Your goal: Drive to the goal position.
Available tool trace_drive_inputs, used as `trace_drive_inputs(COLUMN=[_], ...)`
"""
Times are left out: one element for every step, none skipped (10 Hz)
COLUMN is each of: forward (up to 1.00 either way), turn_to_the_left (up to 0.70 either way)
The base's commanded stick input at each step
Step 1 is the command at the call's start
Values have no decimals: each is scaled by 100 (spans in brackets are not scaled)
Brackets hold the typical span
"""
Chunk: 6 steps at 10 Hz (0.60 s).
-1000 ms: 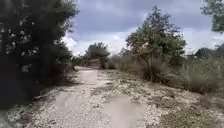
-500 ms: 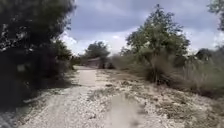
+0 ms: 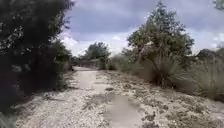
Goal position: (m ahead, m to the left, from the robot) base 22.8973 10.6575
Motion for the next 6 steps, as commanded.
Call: trace_drive_inputs(forward=[50, 50, 50, 50, 50, 50], turn_to_the_left=[1, 1, 1, 1, 1, 1])
